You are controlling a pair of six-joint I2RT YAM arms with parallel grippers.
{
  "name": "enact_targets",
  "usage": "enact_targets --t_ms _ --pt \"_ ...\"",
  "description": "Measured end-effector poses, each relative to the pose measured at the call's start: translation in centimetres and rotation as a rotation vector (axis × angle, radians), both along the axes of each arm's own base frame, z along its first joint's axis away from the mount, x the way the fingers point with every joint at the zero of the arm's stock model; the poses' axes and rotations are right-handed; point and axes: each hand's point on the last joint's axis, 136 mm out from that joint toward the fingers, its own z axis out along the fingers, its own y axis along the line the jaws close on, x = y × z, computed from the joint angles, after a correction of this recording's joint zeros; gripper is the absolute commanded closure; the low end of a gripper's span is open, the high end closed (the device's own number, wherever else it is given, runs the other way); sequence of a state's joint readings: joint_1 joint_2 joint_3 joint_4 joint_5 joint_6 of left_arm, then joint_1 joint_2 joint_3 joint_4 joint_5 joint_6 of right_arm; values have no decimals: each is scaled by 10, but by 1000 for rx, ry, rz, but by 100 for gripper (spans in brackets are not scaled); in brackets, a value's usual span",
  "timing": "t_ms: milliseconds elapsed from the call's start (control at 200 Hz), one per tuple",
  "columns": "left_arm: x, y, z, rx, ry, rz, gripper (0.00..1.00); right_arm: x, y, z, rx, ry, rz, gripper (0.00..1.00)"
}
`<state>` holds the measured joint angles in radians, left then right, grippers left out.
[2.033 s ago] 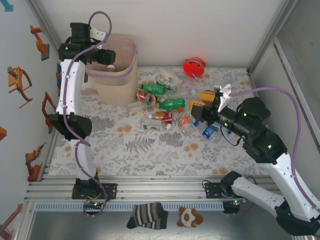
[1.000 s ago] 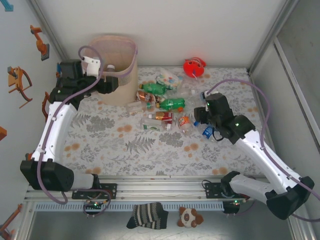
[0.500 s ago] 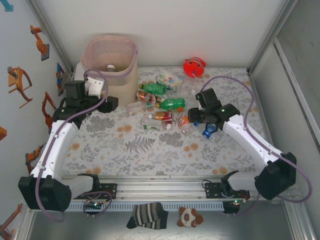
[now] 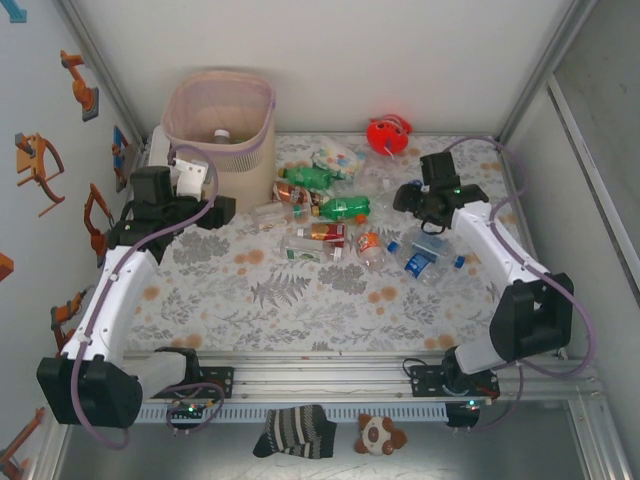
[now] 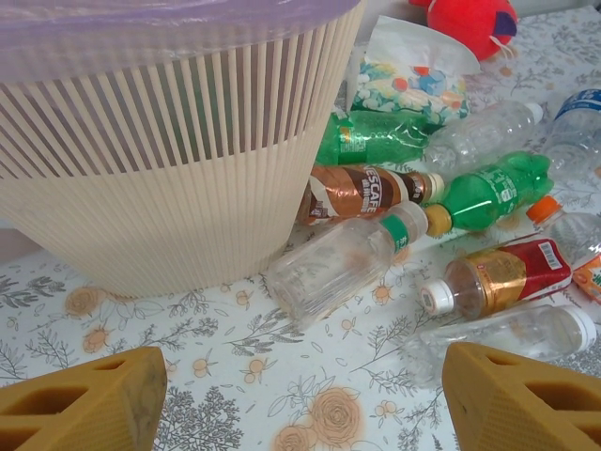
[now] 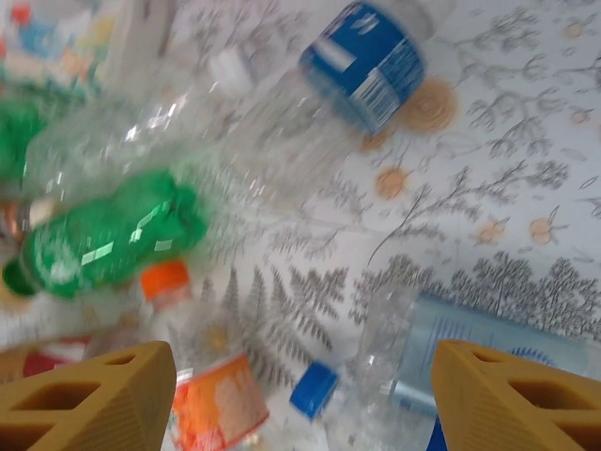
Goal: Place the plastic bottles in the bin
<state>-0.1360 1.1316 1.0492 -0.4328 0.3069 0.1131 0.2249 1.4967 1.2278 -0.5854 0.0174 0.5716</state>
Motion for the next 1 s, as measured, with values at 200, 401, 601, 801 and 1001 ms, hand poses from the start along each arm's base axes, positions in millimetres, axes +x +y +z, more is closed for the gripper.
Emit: enact_targets --t_ms 200,401,601,801,1001 --pt "-1 0 1 -1 -9 0 23 40 -39 -13 116 5 -202 26" --pt "-1 0 1 -3 -9 1 23 77 -48 -44 239 47 -319 22" --pt "-1 0 1 -5 -12 2 23 100 -50 -79 386 84 -425 10" --pt "-1 0 1 -6 -12 2 23 117 -48 -99 487 102 -477 9" --pt "0 0 2 -6 -13 2 23 132 -42 -104 542 104 -482 13"
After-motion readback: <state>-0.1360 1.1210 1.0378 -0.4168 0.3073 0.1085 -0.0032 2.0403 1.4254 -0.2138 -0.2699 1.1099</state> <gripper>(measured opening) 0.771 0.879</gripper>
